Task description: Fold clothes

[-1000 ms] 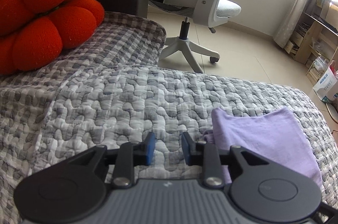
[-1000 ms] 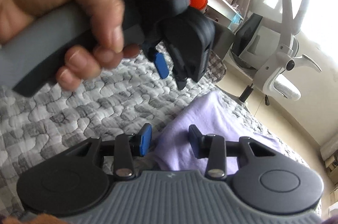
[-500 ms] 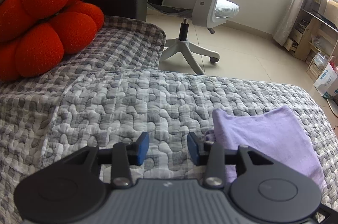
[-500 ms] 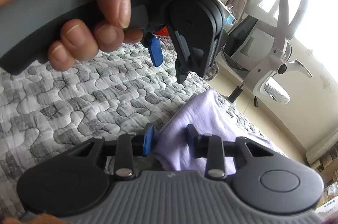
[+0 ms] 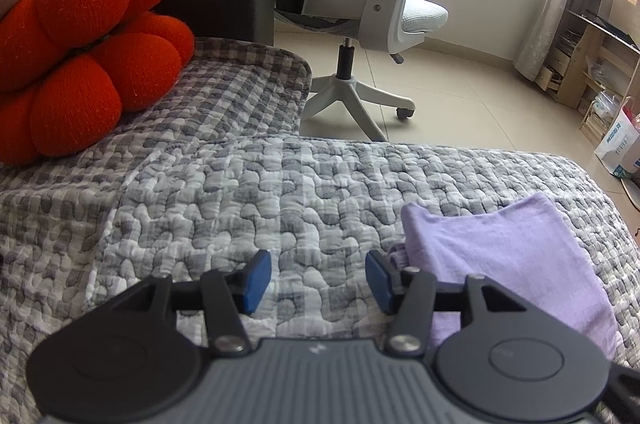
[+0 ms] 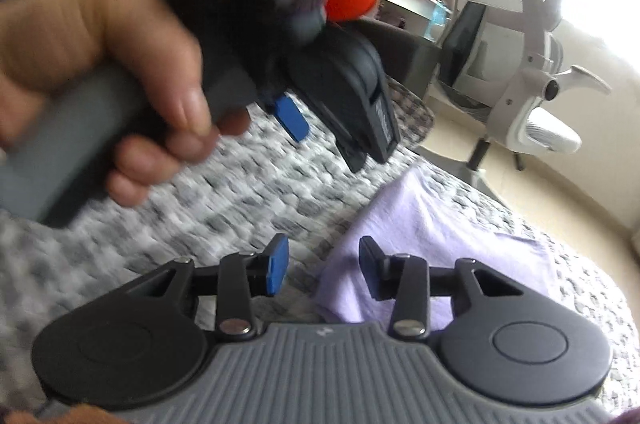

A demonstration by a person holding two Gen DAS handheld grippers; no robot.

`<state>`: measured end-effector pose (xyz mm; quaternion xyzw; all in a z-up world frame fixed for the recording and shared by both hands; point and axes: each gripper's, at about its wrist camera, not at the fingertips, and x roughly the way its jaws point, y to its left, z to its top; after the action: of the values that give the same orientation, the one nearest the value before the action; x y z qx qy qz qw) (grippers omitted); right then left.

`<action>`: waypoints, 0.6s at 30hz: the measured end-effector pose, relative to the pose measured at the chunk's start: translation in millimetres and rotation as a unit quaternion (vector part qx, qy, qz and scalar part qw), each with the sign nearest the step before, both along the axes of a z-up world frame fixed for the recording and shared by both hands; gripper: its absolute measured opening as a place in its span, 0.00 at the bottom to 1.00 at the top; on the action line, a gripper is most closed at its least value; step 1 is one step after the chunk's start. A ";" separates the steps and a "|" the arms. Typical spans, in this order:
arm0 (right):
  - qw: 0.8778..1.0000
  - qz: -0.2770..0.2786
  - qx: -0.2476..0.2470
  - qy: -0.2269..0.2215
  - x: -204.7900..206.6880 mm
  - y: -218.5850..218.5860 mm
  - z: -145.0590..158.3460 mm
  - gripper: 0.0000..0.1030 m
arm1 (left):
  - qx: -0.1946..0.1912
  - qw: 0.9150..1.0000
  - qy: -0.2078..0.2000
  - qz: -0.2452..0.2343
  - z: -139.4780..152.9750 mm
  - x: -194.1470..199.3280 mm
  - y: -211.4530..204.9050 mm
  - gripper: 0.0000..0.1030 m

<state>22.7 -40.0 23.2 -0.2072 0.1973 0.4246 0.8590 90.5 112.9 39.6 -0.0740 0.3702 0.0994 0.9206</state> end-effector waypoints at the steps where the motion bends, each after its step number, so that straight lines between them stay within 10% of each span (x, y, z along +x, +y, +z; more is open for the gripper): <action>1: 1.000 0.002 0.005 0.005 1.7 -4.2 5.0 0.42 | -0.001 1.000 0.001 0.001 0.2 -0.5 0.4 0.52; 8: 0.990 -0.091 0.041 0.101 66.1 -58.6 19.9 0.43 | -0.010 1.000 -0.008 -0.012 5.5 -7.2 -7.9 0.52; 18: 0.928 -0.164 0.153 0.297 131.0 -110.7 -6.9 0.43 | -0.038 0.997 -0.029 -0.054 9.3 -17.3 -41.2 0.52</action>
<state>153.7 -150.7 16.3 0.0973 0.4070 0.3451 0.8401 73.1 71.8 48.9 -0.0919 0.3506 0.0335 0.9314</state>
